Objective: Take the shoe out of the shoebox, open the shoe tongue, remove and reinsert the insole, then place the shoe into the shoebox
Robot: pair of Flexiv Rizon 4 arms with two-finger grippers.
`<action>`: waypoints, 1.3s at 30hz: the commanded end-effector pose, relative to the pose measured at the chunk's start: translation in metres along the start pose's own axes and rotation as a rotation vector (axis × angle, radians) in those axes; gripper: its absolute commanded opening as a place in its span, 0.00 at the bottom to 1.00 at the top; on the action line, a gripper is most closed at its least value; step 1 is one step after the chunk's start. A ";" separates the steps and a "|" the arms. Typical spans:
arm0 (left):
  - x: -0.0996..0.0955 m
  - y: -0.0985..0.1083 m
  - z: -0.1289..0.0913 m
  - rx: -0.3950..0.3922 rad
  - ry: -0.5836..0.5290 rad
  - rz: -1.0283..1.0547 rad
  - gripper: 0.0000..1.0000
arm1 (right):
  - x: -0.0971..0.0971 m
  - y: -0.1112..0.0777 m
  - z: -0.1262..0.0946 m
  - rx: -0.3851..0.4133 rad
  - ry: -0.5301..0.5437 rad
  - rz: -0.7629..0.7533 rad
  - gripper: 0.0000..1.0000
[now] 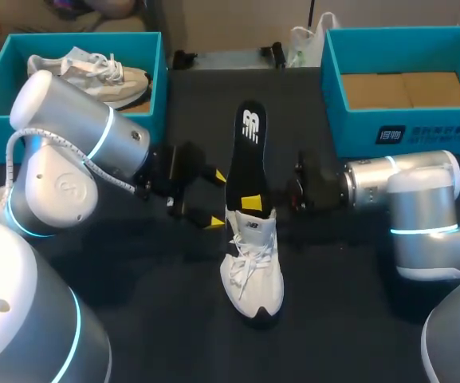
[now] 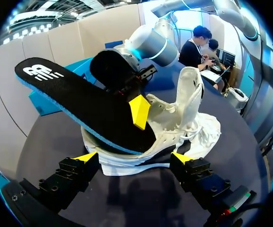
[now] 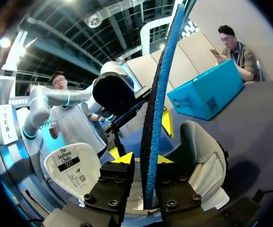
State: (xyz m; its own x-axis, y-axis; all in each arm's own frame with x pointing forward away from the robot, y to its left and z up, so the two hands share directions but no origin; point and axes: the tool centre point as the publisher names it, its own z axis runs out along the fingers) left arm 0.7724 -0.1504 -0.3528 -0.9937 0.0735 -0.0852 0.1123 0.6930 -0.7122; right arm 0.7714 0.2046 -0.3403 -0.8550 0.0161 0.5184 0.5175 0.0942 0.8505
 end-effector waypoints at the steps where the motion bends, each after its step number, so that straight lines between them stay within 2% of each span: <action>1: 0.000 0.001 -0.001 -0.005 -0.003 -0.003 1.00 | 0.001 0.007 -0.001 0.013 -0.010 -0.014 0.24; 11: 0.001 0.001 -0.003 -0.007 -0.006 0.000 1.00 | -0.004 0.027 -0.005 0.057 -0.002 -0.049 0.24; 13: 0.001 0.001 -0.003 -0.008 -0.008 -0.002 1.00 | -0.006 0.029 -0.005 0.071 0.004 -0.042 0.17; 14: 0.001 0.001 -0.003 -0.008 -0.008 -0.002 1.00 | -0.007 0.029 -0.005 0.074 0.005 -0.038 0.10; 15: 0.001 0.001 -0.003 -0.008 -0.009 -0.002 1.00 | -0.007 0.028 -0.006 0.079 0.005 -0.032 0.00; 30: 0.001 0.001 -0.002 -0.008 -0.006 0.001 1.00 | -0.002 0.000 -0.003 0.117 0.017 0.085 0.00; 39: 0.000 0.001 -0.002 -0.007 -0.007 -0.005 1.00 | 0.010 -0.027 0.001 0.130 0.008 0.181 0.00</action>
State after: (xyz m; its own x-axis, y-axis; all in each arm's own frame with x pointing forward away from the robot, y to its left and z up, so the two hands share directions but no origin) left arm 0.7722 -0.1469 -0.3523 -0.9940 0.0654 -0.0877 0.1084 0.6958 -0.7100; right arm 0.7576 0.2013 -0.3529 -0.7484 0.0245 0.6628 0.6507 0.2207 0.7266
